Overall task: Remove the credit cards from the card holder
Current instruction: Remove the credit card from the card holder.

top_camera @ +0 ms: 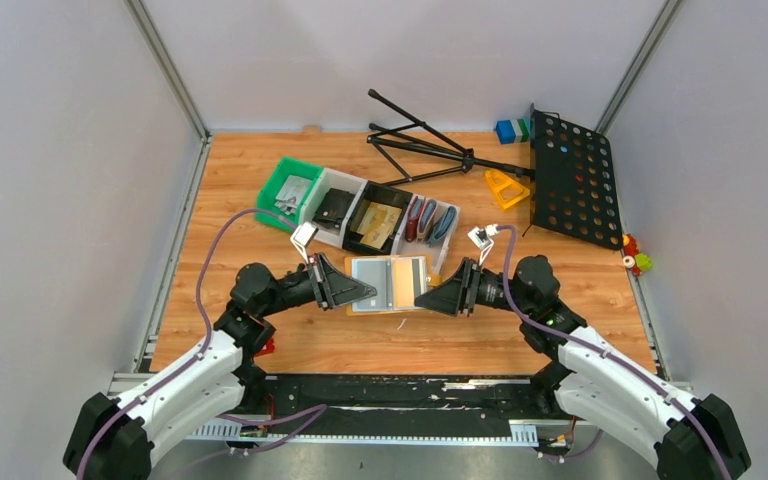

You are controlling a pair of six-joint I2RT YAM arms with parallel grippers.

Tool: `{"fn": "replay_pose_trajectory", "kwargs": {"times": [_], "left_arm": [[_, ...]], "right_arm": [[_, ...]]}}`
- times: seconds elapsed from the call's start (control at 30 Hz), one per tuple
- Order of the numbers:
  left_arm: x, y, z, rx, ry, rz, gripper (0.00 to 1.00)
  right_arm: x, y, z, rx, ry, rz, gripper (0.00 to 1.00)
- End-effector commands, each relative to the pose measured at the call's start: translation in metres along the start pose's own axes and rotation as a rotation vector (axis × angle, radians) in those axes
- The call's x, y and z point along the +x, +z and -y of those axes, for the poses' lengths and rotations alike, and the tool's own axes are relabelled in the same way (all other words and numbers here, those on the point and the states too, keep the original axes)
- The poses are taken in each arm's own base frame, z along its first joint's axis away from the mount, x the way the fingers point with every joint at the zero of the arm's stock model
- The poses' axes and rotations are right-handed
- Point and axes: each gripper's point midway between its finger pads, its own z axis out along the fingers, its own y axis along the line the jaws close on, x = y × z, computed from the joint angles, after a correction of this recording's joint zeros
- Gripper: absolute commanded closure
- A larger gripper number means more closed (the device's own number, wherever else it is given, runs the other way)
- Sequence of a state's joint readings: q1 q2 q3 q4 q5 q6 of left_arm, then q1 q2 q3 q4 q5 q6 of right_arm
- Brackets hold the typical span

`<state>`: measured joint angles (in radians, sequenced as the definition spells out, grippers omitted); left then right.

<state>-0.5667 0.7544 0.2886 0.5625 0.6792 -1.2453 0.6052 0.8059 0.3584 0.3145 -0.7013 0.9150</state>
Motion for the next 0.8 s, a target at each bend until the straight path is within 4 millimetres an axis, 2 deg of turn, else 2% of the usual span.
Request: {"fn": "replay_pose_trajectory", "kwargs": {"times": [0.0,0.13,0.2,0.3,0.43,0.53,0.57,0.6,0.63,0.7,0.77], "left_arm": [[-0.007,0.000,0.024,0.088,0.050,0.012,1.00],[-0.006,0.001,0.024,0.081,0.050,-0.002,1.00],[-0.006,0.002,0.019,0.048,0.064,-0.013,1.00],[-0.006,0.001,0.016,0.018,0.081,-0.018,1.00],[-0.006,0.000,0.012,-0.005,0.094,-0.020,0.99],[-0.006,-0.001,0.006,-0.045,0.101,-0.021,0.82],[-0.006,-0.002,0.000,-0.089,0.117,-0.023,0.73],[-0.009,-0.005,-0.012,-0.171,0.133,-0.016,0.60],[-0.013,-0.013,-0.028,-0.289,0.160,0.000,0.53],[-0.030,-0.037,-0.052,-0.531,0.257,0.048,0.48],[-0.037,-0.061,-0.069,-0.705,0.302,0.062,0.48]], "right_arm": [[-0.014,-0.001,-0.027,-0.093,-0.044,0.045,0.51],[-0.016,0.000,-0.031,-0.115,-0.032,0.057,0.57],[-0.018,0.001,-0.031,-0.116,-0.032,0.062,0.67],[-0.017,0.002,-0.031,-0.115,-0.028,0.052,0.88],[-0.014,0.002,-0.024,-0.094,-0.015,0.048,0.98],[-0.011,0.001,-0.018,-0.071,-0.005,0.046,1.00],[-0.010,0.001,-0.016,-0.064,-0.005,0.049,1.00],[-0.011,0.000,-0.013,-0.050,-0.002,0.056,1.00],[-0.010,0.000,-0.010,-0.036,-0.002,0.058,1.00],[-0.009,-0.001,-0.001,0.016,-0.004,0.060,1.00],[-0.010,-0.003,0.011,0.092,-0.021,0.059,1.00]]}}
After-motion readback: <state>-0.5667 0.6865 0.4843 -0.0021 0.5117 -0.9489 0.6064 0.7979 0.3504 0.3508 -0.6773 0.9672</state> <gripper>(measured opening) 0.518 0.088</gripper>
